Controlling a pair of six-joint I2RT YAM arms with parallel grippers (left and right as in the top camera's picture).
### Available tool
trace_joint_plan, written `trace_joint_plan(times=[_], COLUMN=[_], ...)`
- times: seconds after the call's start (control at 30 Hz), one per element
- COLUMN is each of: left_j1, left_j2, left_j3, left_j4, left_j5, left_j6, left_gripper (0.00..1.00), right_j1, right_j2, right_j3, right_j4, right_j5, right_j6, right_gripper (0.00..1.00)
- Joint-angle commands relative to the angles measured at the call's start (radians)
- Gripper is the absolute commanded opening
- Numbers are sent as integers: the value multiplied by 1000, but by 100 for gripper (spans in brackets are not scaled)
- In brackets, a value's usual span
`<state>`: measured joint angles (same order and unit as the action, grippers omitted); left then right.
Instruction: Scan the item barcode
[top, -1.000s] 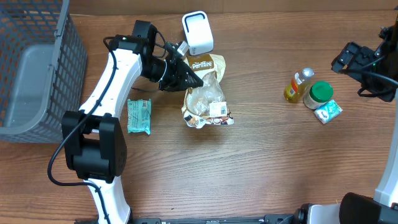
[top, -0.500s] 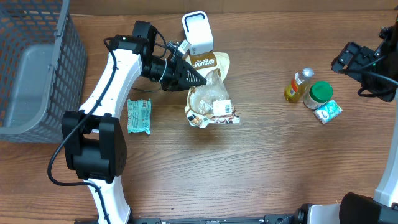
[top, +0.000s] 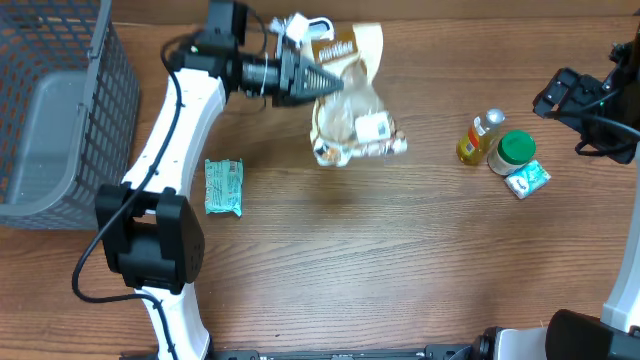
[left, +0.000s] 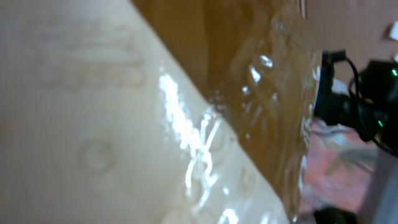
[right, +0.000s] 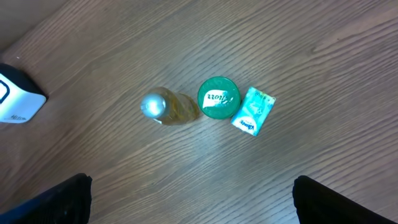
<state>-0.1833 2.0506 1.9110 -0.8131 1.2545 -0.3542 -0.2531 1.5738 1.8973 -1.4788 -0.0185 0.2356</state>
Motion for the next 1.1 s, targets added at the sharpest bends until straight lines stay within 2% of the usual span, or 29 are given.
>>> trace_joint_plan(times=[0.0,0.2,0.4,0.47,0.63,0.67,0.9,1.07], left_j1=[-12,-60,-177,-222,-308,-327,-350,-350], left_j2=[-34,-34,-24,-5,70,113,270,357], left_j3=[194,404,433,432,432,432,432,432], left_j4=[7,-9,40,75,204,267,515,635], left_j5=[-257,-714,-1289,-1437,-1623,-1696,-1945,-2006], left_j6=[-89,-66,136,235,500,561,763,869], left_gripper=[4,4,4,4,4,4,4,4], right_j1=[-2,-2,-2,-2,-2,-2,-2,-2], right_j2=[-11,-11,-11,-11,-11,-11,-11,-11], right_j3=[20,20,20,20,20,20,20,20], right_j4=[3,3,3,3,3,3,3,3], right_j5=[6,6,6,6,6,6,6,6], right_j6=[4,4,4,4,4,4,4,4], right_gripper=[100,100,100,100,100,100,100,100])
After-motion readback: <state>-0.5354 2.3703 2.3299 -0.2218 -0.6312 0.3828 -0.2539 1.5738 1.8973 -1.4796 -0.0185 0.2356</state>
